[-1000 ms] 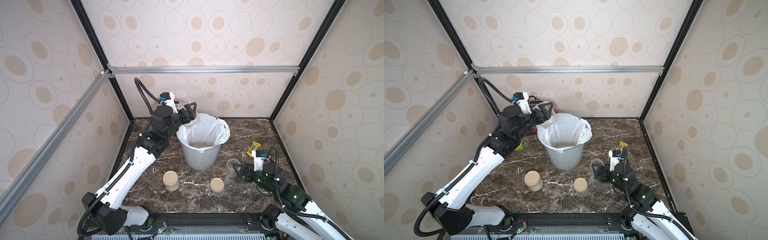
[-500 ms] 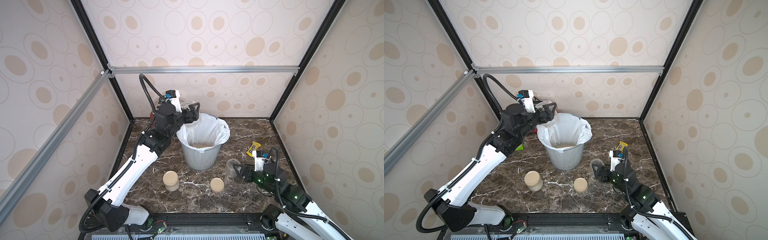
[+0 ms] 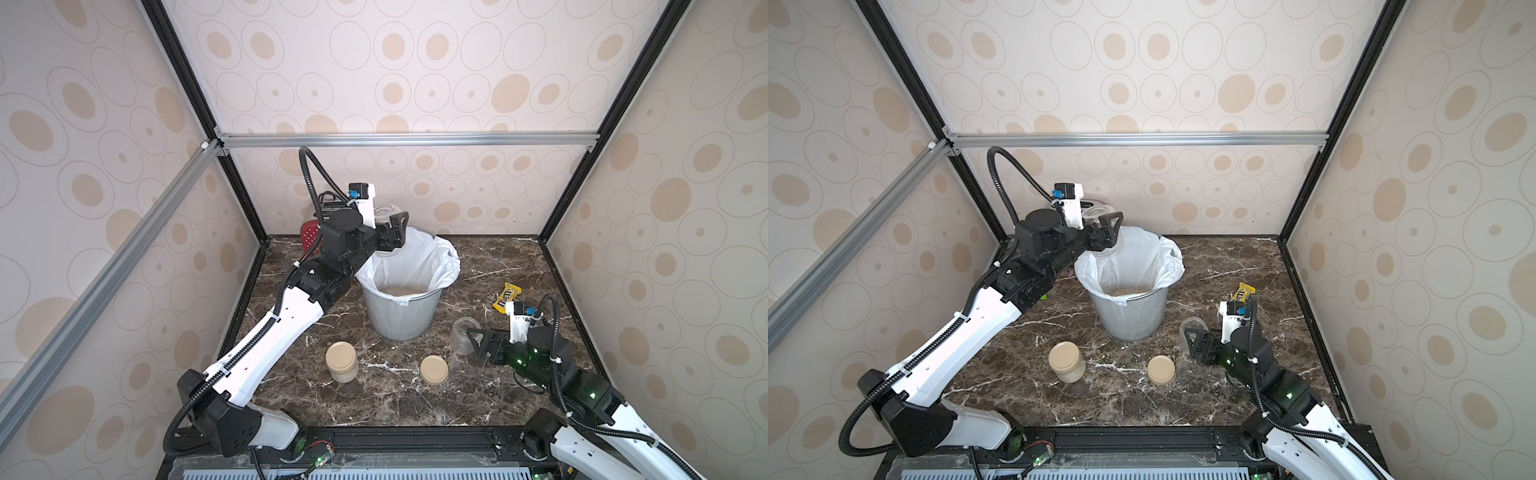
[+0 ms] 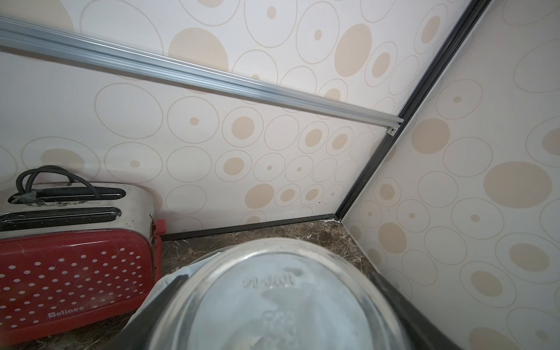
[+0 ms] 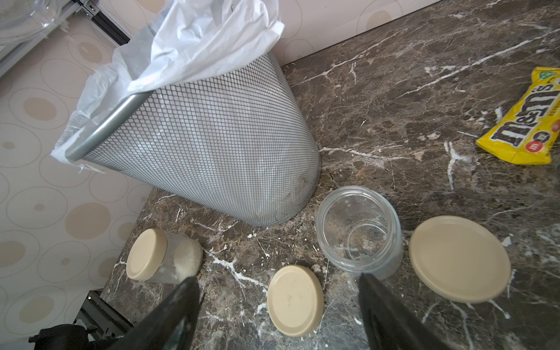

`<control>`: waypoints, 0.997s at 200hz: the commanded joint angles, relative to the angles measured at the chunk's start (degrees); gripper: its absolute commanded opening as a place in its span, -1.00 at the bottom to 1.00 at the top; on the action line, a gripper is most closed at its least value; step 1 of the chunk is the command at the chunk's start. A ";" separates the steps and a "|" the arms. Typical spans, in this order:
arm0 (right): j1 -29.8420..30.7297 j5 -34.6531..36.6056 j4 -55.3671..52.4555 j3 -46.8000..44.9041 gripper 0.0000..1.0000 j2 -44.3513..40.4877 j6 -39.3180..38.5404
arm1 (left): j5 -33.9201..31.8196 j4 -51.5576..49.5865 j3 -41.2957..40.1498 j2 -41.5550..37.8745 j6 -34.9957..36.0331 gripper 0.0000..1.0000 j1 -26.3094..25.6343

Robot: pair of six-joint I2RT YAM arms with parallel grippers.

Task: Empty moldy rice from jars
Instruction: Pour the moldy rice from the jar into the trash bin.

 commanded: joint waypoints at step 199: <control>0.17 1.57 -1.33 1.19 0.69 -0.40 0.92 | -10.74 2.05 7.14 2.34 23.34 -0.18 -6.09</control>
